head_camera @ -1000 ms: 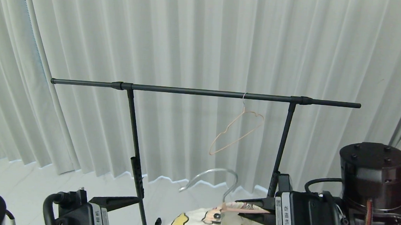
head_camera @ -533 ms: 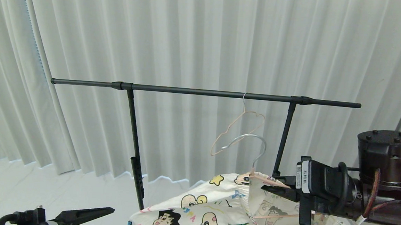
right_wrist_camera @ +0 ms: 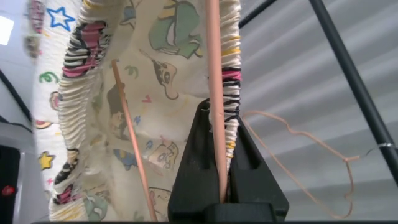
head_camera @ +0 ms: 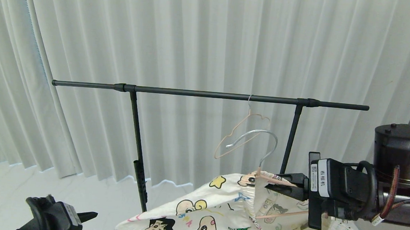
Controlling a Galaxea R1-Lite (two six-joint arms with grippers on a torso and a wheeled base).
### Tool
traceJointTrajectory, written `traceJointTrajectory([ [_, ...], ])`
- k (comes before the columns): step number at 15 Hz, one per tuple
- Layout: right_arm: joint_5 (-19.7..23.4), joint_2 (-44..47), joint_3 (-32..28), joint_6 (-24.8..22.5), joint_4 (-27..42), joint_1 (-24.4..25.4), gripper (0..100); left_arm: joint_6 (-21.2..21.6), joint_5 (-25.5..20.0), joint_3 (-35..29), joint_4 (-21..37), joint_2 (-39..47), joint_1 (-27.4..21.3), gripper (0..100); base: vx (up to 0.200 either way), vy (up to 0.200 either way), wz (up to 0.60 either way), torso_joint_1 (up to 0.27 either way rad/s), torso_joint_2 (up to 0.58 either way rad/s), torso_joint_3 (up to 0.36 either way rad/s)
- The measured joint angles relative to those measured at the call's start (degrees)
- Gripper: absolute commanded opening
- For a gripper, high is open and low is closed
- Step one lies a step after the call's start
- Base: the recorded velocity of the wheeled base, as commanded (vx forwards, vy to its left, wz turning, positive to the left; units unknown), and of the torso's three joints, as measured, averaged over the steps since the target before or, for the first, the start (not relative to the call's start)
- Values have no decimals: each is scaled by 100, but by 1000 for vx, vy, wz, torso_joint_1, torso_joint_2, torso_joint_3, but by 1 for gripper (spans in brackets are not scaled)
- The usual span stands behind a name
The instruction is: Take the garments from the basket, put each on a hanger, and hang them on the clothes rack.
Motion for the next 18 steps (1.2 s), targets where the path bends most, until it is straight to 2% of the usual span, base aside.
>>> traceJointTrajectory([
  [3,0,-44,-17,-2,0,110,0,-187,-2,-69,-321,335,22,100,0,0,0,0,0,0],
  [4,0,-55,-17,-2,0,118,0,-261,-2,-63,-451,422,22,0,0,0,0,0,0,0],
  [7,-21,-72,-4,9,2,74,0,-316,2,-34,-462,540,89,0,0,0,0,0,0,0],
  [11,-21,-74,13,15,9,-218,0,-327,7,-26,-464,584,511,0,0,0,0,0,0,0],
  [15,1,-83,5,33,9,-631,0,-323,5,20,-466,636,1420,0,0,0,0,0,0,0],
  [18,-18,-85,-9,74,11,-697,0,-304,5,35,-477,641,1597,0,0,0,0,0,0,0],
])
